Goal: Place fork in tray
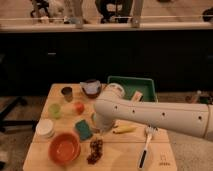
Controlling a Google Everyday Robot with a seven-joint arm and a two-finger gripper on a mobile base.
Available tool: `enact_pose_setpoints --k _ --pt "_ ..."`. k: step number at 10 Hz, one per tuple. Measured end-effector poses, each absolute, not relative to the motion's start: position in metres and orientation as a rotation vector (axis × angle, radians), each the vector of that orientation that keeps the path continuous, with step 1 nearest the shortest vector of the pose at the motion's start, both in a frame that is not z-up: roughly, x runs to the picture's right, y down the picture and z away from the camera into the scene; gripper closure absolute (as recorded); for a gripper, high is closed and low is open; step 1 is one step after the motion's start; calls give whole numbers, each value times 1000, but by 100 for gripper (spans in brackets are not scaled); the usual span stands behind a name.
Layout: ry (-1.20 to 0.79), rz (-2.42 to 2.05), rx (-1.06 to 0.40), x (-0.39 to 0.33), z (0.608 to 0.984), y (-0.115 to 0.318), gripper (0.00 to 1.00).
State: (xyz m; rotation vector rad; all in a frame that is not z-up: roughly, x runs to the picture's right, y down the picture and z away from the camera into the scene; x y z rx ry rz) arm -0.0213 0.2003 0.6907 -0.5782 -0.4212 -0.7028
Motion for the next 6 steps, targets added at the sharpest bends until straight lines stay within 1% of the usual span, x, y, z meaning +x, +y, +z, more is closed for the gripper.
enact_pose_setpoints --k 2,6 --pt "-414 -691 -581 -18 694 199 100" --pt "-383 -668 -569 -16 712 170 100"
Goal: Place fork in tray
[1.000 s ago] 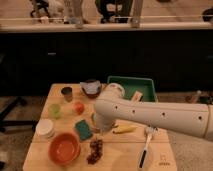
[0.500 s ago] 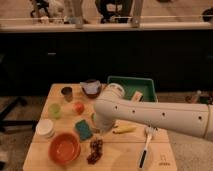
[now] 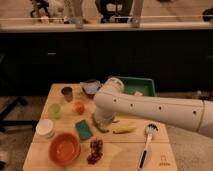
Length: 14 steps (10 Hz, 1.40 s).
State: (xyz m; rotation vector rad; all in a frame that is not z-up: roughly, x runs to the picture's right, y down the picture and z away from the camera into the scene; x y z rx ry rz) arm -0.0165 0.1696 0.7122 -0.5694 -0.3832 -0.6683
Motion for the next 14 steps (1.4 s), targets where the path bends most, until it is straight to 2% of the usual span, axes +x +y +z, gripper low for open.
enact_pose_setpoints --k 6,8,14 --pt "-306 -663 -528 -3 729 109 100" --pt "-297 -657 -530 -2 735 101 100" --pt "-297 -590 -546 3 792 64 100"
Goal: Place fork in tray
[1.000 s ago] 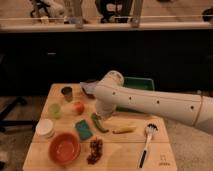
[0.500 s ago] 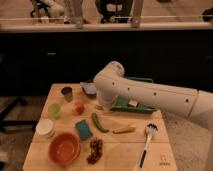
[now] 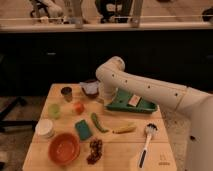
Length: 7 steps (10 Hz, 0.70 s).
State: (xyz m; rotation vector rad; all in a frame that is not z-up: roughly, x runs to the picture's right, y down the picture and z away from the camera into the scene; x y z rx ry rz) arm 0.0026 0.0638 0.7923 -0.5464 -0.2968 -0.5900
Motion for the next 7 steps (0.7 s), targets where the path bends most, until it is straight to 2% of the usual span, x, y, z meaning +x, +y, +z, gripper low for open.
enact_pose_setpoints --k 3,7 --pt "-314 -565 -553 3 819 44 100" --pt "-322 -559 -556 4 822 41 100"
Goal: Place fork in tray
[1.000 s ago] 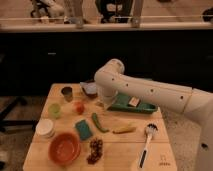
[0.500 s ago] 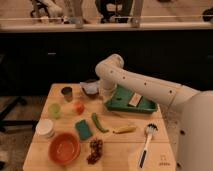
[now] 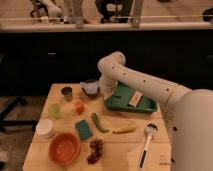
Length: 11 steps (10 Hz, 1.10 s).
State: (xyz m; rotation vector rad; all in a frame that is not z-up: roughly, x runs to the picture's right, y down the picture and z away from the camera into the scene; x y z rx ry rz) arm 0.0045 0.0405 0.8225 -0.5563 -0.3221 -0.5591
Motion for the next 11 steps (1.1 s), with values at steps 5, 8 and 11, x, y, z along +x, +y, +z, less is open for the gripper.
enact_pose_setpoints --k 5,8,11 --pt "-323 -559 -556 4 822 41 100" --pt "-302 -547 -547 6 824 35 100" --pt "-261 -525 -537 14 834 15 100"
